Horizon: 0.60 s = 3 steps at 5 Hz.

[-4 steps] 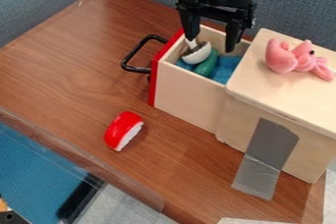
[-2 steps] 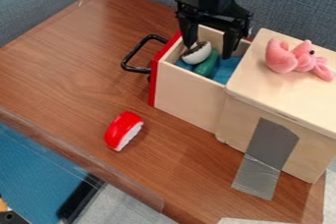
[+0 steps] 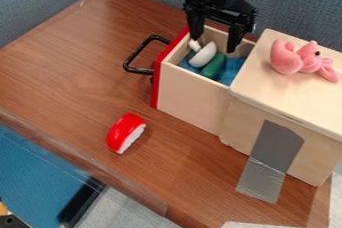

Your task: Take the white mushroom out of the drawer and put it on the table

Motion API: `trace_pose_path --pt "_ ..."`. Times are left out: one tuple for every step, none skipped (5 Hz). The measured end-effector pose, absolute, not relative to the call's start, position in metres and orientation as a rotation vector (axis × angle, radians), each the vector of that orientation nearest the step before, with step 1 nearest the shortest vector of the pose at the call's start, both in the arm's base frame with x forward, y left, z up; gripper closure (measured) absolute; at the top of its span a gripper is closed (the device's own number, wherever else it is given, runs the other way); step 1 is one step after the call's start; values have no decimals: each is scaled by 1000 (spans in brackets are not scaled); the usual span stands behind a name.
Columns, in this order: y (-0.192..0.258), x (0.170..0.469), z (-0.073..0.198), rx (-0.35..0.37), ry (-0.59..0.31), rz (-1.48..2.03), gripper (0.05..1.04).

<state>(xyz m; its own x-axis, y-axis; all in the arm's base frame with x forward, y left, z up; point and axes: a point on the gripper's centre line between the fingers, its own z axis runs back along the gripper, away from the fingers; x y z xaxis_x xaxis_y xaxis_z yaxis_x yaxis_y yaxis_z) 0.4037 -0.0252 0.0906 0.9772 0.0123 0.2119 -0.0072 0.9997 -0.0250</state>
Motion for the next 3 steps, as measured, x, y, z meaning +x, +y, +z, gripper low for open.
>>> trace_pose_path --pt "-22 402 81 12 -171 -5 82" --pt "-20 393 76 39 -121 -20 117" --pt "-21 379 64 48 -61 -31 384"
